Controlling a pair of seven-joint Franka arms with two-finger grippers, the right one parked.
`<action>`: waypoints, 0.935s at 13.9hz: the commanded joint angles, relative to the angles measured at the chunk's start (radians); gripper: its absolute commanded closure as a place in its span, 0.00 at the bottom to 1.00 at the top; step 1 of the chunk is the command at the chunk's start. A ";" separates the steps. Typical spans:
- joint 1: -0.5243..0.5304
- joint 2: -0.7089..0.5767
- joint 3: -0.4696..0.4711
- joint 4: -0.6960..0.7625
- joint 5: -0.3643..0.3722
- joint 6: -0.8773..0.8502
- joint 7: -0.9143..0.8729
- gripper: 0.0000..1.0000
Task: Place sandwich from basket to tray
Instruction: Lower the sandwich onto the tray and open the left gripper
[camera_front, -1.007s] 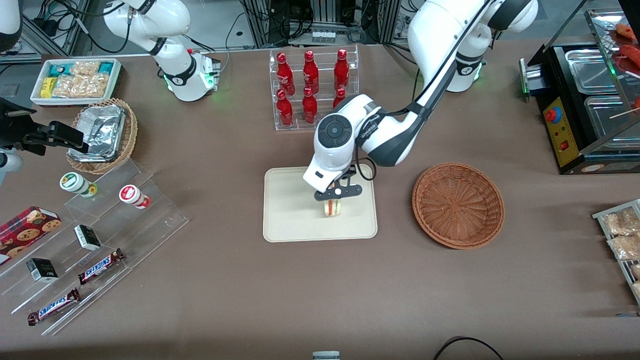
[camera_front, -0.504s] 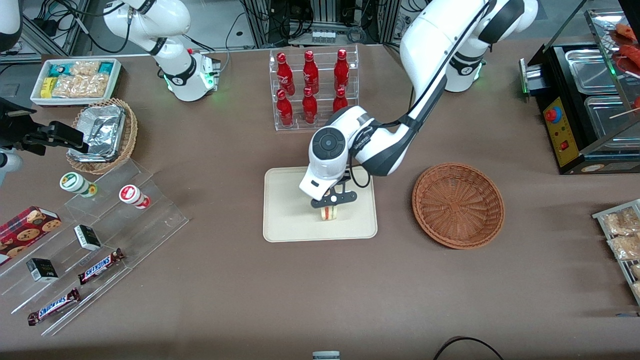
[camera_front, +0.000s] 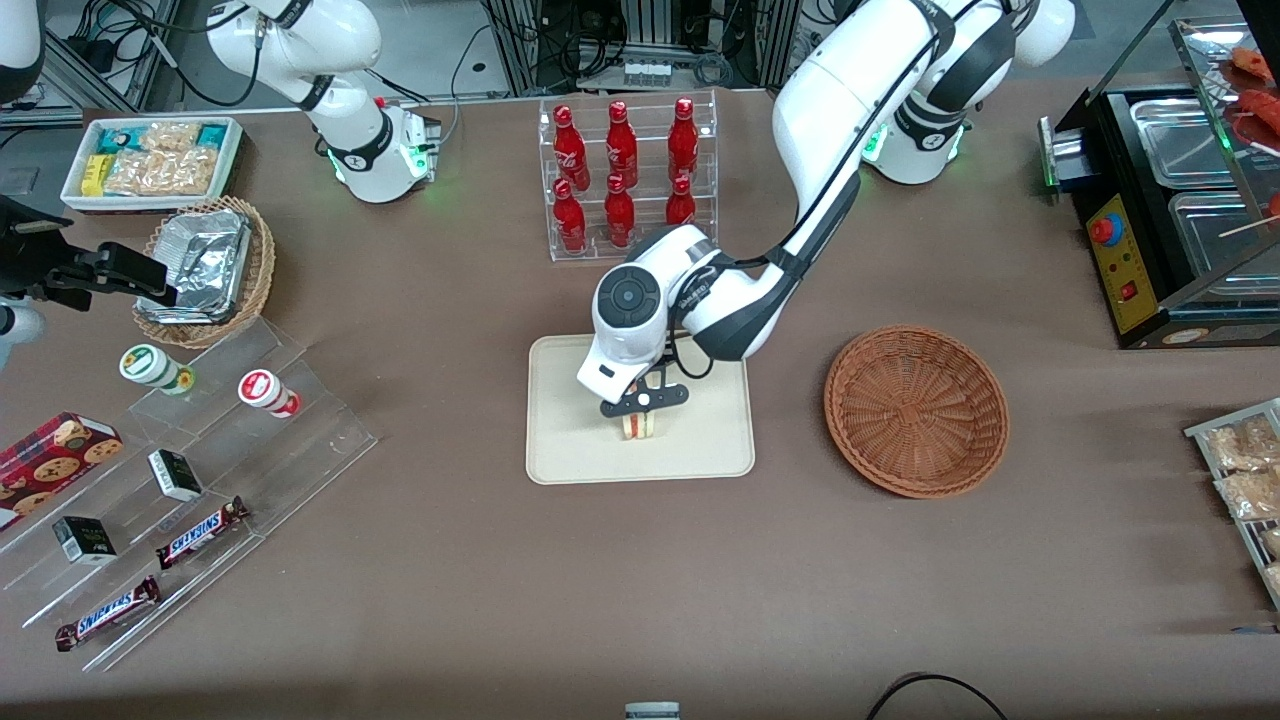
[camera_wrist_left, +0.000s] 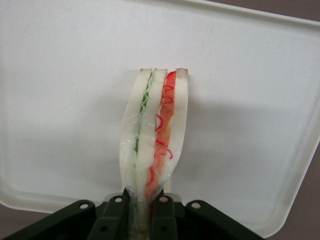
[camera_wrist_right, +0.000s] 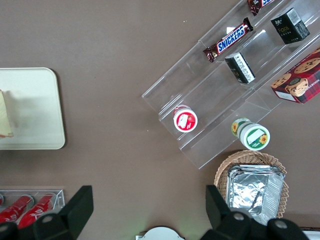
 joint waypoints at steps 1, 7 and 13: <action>-0.018 0.031 0.013 0.045 0.016 0.007 -0.016 1.00; -0.011 0.000 0.013 0.047 0.013 0.006 -0.008 0.00; -0.006 -0.171 0.014 0.045 0.015 -0.135 -0.020 0.00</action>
